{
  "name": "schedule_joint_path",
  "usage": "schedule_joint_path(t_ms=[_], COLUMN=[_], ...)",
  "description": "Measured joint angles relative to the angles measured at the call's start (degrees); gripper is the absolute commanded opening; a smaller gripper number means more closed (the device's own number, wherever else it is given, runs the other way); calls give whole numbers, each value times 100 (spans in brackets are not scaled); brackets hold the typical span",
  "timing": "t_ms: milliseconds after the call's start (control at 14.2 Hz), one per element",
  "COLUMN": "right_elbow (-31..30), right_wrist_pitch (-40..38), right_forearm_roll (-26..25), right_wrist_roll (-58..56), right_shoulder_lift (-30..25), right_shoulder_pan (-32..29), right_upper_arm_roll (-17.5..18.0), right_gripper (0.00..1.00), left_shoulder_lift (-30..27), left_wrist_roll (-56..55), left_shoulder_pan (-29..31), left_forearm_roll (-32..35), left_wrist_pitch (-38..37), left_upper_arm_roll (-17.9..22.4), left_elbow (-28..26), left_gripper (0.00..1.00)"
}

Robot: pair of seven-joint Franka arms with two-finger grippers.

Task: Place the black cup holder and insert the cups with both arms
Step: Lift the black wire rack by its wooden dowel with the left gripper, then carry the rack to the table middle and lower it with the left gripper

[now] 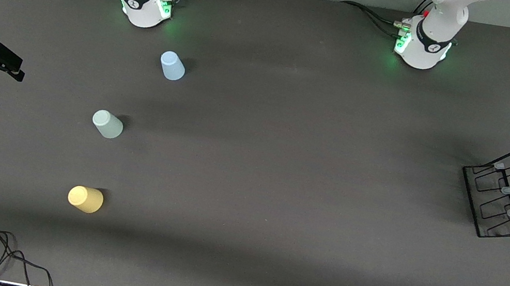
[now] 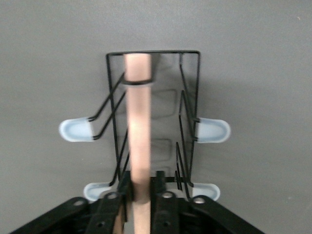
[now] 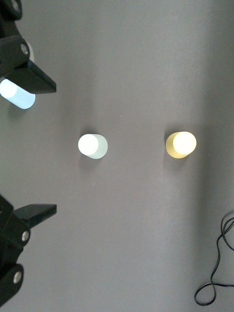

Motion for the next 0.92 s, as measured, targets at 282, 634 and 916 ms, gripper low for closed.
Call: schedule_joint_path(t_ms=[282, 634, 916], right_elbow=[0, -3, -3], right_wrist_pitch=[-2, -4, -4], right_forearm_roll=[0, 0, 0], right_wrist_roll=[0, 0, 0], right_shoulder_lift=[5, 7, 7], right_shoulder_pan=[1, 1, 1], right_upper_arm_roll=[0, 0, 0], right_gripper=[100, 100, 100], left_shoulder_lift=[-229, -816, -804], left_wrist_roll=[13, -23, -468], left_shoulder_pan=[-123, -1203, -2217], left_forearm_roll=[-4, -83, -450], left_wrist_pitch=[-54, -725, -849], left_upper_arm_roll=[-89, -142, -156], left_elbow=[4, 232, 407], left_gripper=[0, 0, 0])
